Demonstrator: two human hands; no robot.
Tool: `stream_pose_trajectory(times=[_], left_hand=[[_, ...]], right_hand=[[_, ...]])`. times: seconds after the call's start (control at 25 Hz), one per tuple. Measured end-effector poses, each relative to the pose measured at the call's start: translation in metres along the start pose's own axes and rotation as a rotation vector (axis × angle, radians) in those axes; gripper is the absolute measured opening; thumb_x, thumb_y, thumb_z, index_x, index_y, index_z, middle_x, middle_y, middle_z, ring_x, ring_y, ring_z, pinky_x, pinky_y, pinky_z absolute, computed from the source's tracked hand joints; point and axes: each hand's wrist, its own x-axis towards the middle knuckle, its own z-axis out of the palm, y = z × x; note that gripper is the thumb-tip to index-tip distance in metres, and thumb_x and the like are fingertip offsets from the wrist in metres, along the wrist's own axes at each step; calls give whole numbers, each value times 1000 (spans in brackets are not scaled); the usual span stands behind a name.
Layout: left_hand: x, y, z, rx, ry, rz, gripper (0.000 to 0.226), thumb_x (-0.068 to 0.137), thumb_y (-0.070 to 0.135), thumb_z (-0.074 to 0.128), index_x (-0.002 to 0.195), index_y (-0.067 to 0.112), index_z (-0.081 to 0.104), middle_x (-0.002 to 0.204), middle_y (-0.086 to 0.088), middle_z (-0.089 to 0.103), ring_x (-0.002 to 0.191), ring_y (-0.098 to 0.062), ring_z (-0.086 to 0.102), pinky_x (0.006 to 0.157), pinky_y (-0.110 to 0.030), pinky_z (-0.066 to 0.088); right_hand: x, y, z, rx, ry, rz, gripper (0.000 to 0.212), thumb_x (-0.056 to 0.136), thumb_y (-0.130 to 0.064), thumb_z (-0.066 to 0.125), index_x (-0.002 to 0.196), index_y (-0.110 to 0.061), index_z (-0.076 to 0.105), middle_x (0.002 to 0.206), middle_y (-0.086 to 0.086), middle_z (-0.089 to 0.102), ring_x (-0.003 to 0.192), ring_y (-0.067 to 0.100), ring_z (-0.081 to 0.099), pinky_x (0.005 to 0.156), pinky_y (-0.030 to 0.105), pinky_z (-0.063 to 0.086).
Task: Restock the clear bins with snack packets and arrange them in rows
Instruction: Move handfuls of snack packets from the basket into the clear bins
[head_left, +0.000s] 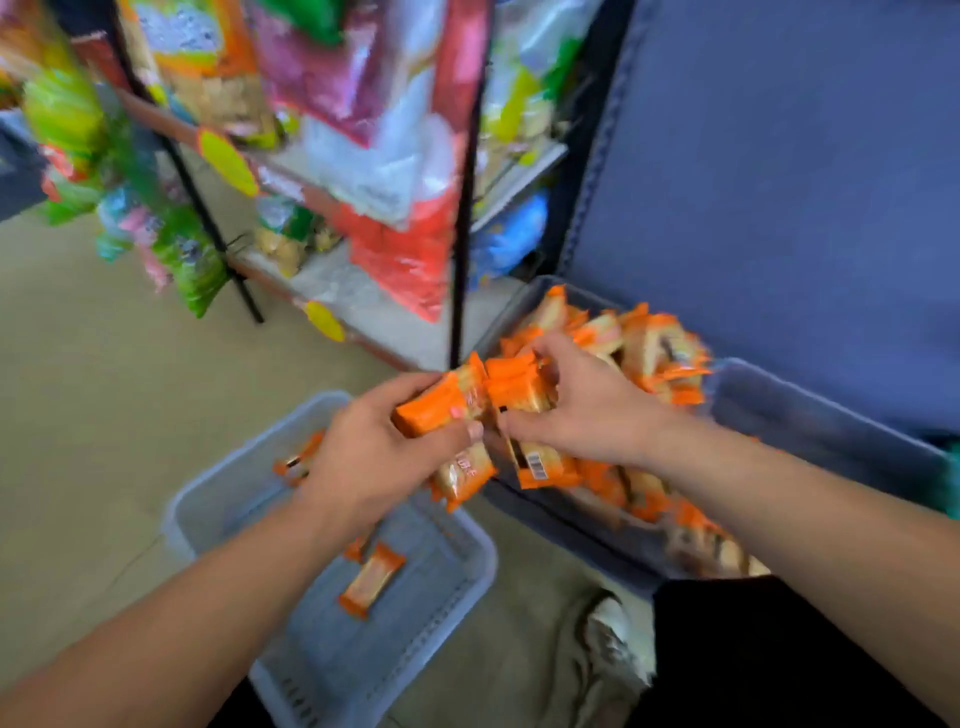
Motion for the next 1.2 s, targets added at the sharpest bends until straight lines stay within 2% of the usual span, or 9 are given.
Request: stream_pose_trajectory(times=[0.16, 0.32, 0.44, 0.56, 0.64, 0.72, 0.88, 1.08, 1.2], left_hand=[[23, 88, 99, -86, -102, 159, 50, 65, 51, 93, 108, 33, 75, 87, 18, 75, 76, 5, 66, 75, -16, 53], [40, 126, 223, -7, -243, 186, 35, 68, 54, 92, 92, 46, 68, 89, 31, 71, 85, 13, 65, 79, -12, 52], [43, 118, 301, 156, -332, 130, 46, 64, 68, 79, 92, 32, 73, 84, 17, 74, 87, -6, 71, 79, -30, 56], [47, 107, 340, 313, -407, 60, 62, 73, 64, 81, 120, 24, 71, 116, 4, 75, 115, -21, 68, 92, -31, 52], [54, 100, 349, 324, -427, 12, 84, 79, 56, 83, 149, 21, 53, 143, -2, 64, 134, -21, 58, 108, -29, 46], [58, 94, 349, 267, -447, 16, 86, 83, 47, 84, 155, 20, 46, 149, -3, 58, 137, -22, 56, 114, -36, 46], [54, 90, 323, 234, -447, 27, 58, 89, 27, 81, 142, 20, 58, 120, 2, 67, 113, -19, 67, 101, -36, 54], [34, 76, 254, 116, -363, 61, 23, 75, 29, 76, 95, 36, 67, 86, 2, 76, 88, -19, 73, 91, -44, 59], [30, 55, 201, 116, -305, 68, 32, 72, 37, 68, 103, 31, 70, 83, 3, 77, 79, -19, 73, 85, -47, 60]], right_hand=[[-51, 62, -114, 77, 225, 180, 64, 64, -54, 87, 114, -36, 52, 103, -6, 70, 94, 13, 67, 84, 35, 56], [-88, 153, -164, 144, 363, 480, 63, 74, -35, 88, 121, -25, 48, 105, -2, 68, 91, 14, 66, 73, 30, 54], [-91, 217, -168, -3, 242, 691, 72, 72, -44, 87, 123, -18, 44, 112, 1, 61, 104, 21, 60, 84, 33, 48], [-90, 257, -163, 40, 247, 750, 72, 72, -43, 88, 122, -16, 44, 117, 3, 65, 107, 19, 63, 89, 36, 54], [-87, 269, -156, 74, 228, 730, 64, 76, -39, 86, 125, -22, 47, 120, 2, 66, 106, 15, 62, 84, 32, 56], [-82, 277, -153, 19, 214, 712, 66, 73, -44, 81, 131, -25, 56, 123, 0, 68, 106, 15, 65, 91, 33, 58], [-71, 255, -152, -344, 111, 689, 31, 84, -46, 64, 106, -24, 60, 108, 0, 66, 98, 24, 65, 88, 41, 59], [-63, 157, -112, -524, 153, 445, 33, 94, -50, 55, 111, -25, 69, 112, -1, 69, 107, 27, 68, 72, 34, 46], [-50, 100, -82, -596, 137, 307, 39, 96, -52, 53, 116, -23, 69, 119, 4, 68, 112, 31, 67, 77, 39, 48]])
